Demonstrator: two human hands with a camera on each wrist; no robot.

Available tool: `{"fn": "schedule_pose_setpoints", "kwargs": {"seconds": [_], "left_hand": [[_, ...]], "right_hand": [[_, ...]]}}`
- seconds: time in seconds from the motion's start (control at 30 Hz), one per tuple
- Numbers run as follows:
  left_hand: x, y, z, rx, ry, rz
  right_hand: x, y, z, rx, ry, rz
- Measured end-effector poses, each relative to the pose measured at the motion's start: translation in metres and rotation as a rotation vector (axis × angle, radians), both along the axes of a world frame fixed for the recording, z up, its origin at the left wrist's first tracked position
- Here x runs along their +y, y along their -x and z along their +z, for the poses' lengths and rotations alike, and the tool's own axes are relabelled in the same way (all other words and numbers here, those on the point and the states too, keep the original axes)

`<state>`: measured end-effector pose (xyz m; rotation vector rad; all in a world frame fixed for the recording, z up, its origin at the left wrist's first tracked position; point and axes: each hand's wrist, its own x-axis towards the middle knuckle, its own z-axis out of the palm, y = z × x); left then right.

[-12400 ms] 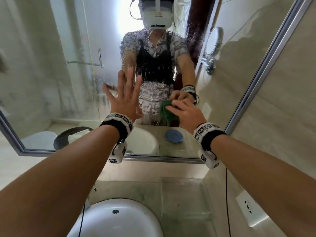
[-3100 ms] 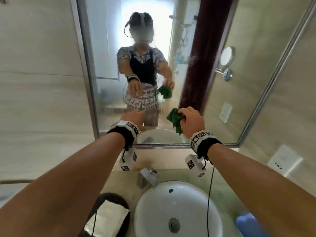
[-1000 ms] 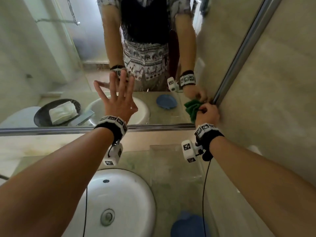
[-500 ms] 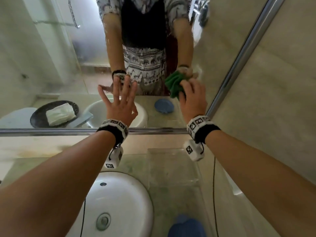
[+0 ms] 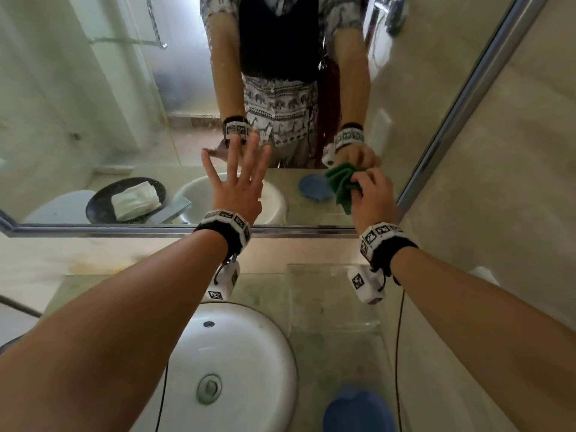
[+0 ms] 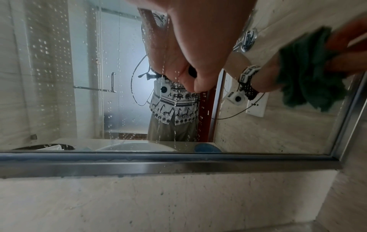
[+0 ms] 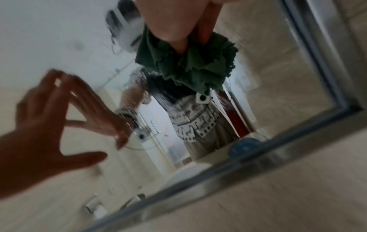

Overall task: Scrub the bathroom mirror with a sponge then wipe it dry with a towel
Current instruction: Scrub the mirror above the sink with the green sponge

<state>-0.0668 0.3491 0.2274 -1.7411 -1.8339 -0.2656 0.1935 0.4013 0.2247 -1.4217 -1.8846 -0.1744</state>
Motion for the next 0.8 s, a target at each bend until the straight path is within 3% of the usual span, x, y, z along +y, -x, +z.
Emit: {"fn": "schedule_pose_setpoints", "kwargs": {"seconds": [0.2, 0.33, 0.5, 0.63, 0.8], "left_hand": [[-0.015, 0.009, 0.011, -0.020, -0.061, -0.055], [-0.028, 0.030, 0.019, -0.198, -0.199, -0.033], [-0.031, 0.055, 0.025, -0.446, -0.145, 0.179], [-0.023, 0.062, 0.028, -0.562, -0.156, 0.207], [-0.015, 0.059, 0.021, -0.552, -0.166, 0.242]], "right_hand": [[-0.002, 0.042, 0.084, 0.266, -0.191, 0.018], [-0.006, 0.074, 0.105, 0.213, -0.266, 0.103], [-0.012, 0.084, 0.062, -0.094, -0.156, 0.259], [-0.013, 0.084, 0.009, -0.436, -0.124, 0.370], [-0.014, 0.084, -0.017, -0.534, -0.154, 0.438]]}}
